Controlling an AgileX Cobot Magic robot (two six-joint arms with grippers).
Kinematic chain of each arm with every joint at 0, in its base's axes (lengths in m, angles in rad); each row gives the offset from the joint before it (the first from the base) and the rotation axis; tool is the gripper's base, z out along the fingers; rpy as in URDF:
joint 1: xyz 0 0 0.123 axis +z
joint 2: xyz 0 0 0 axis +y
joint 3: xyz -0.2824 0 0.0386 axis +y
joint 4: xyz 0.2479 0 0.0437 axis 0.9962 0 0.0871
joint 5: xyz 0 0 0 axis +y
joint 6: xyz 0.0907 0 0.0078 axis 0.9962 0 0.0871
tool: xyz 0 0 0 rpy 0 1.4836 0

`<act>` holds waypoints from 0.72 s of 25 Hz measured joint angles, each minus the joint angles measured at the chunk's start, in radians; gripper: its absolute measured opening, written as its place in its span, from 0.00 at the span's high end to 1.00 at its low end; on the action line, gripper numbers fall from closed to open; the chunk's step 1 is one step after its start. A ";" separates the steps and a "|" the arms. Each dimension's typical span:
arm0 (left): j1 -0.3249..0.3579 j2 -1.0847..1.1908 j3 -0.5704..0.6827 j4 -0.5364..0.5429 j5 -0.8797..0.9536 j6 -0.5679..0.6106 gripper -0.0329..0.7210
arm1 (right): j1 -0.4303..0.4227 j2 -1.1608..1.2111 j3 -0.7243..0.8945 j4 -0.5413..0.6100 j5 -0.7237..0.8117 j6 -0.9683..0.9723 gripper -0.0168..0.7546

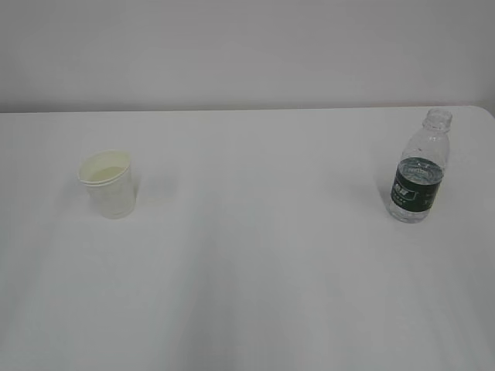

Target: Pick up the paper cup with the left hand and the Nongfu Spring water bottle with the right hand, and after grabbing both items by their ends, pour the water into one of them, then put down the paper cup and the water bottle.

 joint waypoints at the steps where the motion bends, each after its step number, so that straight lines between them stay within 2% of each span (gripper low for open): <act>1: 0.000 -0.016 0.000 0.011 0.030 0.002 0.26 | 0.000 0.000 -0.018 0.000 0.011 -0.002 0.21; 7: 0.000 -0.131 0.000 0.028 0.210 0.001 0.26 | 0.000 -0.002 -0.088 0.000 0.123 -0.014 0.21; 18: 0.000 -0.248 0.000 0.030 0.309 -0.057 0.26 | 0.000 -0.147 -0.096 0.000 0.248 -0.044 0.21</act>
